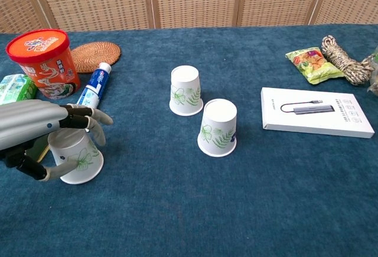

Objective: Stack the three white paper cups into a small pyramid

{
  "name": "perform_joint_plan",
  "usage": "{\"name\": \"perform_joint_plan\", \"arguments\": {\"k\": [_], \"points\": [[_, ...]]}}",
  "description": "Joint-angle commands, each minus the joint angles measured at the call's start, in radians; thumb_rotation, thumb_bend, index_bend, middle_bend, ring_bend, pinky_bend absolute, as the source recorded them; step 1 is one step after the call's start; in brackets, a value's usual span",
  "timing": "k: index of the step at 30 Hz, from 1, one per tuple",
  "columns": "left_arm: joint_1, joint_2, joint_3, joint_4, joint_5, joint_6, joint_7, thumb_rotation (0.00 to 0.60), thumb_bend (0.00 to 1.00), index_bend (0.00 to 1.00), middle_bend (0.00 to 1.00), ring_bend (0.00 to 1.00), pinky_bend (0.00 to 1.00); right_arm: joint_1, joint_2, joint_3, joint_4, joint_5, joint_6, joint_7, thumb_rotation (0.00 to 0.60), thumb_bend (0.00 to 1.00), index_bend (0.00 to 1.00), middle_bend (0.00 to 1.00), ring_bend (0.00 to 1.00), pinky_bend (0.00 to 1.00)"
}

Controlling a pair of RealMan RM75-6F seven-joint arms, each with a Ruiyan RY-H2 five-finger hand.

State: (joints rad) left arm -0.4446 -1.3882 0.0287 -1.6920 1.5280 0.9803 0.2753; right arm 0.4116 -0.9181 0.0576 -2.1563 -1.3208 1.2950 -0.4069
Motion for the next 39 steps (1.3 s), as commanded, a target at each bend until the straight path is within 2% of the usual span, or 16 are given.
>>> {"name": "perform_joint_plan", "arguments": {"k": [1,19,31,39], "points": [[-0.005,0.0,-0.002,-0.004,-0.006,0.002,0.0,0.6,0.48,0.31,0.16,0.15,0.53,-0.001,-0.002,0.004,0.003,0.001,-0.004,0.0,0.6,0.48,0.04,0.0,0.0,0.3],[-0.053,-0.035,-0.044,-0.027,-0.005,0.041,0.012,0.6,0.49,0.31,0.16,0.15,0.53,-0.024,0.008,0.02,0.001,-0.024,-0.007,0.017,0.6,0.48,0.04,0.0,0.0,0.3],[-0.121,-0.142,-0.095,0.037,-0.013,0.027,0.027,0.6,0.48,0.31,0.16,0.15,0.53,-0.042,0.023,0.026,-0.014,-0.056,-0.001,0.03,0.6,0.48,0.04,0.0,0.0,0.3],[-0.165,-0.242,-0.118,0.133,-0.033,0.015,0.03,0.6,0.48,0.31,0.15,0.15,0.53,-0.06,0.039,0.024,-0.014,-0.07,0.005,0.05,0.6,0.48,0.04,0.0,0.0,0.3]]}}
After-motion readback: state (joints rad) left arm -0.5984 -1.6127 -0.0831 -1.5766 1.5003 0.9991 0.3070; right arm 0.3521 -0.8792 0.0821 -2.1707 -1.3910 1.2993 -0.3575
